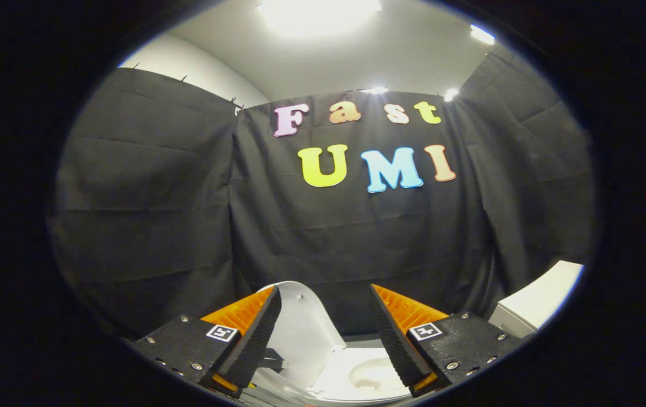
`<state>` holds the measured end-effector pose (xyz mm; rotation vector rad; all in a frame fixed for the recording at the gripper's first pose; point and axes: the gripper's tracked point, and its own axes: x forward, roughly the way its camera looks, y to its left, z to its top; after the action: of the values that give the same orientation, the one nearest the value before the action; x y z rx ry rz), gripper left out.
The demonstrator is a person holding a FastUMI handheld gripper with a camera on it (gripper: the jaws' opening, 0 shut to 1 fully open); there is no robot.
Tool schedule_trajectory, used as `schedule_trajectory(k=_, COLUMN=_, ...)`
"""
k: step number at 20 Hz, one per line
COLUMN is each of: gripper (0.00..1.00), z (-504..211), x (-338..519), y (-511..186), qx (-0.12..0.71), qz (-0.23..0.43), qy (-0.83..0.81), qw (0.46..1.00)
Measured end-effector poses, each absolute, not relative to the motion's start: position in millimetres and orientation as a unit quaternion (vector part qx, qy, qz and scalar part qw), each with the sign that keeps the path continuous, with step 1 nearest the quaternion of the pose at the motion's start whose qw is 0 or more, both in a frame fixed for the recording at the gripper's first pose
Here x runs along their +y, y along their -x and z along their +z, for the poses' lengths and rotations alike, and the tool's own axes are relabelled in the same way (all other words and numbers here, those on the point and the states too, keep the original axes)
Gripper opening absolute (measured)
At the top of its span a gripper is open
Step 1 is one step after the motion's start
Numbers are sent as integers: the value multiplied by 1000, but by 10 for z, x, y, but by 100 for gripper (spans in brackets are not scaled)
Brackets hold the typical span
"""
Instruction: Open the toilet lid.
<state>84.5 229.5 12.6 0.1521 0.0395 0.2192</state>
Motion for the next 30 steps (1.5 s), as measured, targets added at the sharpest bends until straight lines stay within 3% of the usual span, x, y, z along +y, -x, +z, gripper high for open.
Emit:
schedule_trajectory(k=13, gripper=95, z=136, x=852, y=-870, qx=17, qz=52, qy=-74, qw=996)
schedule_trajectory(k=30, gripper=95, z=12, x=516, y=-567, qx=16, qz=45, qy=-75, qw=996)
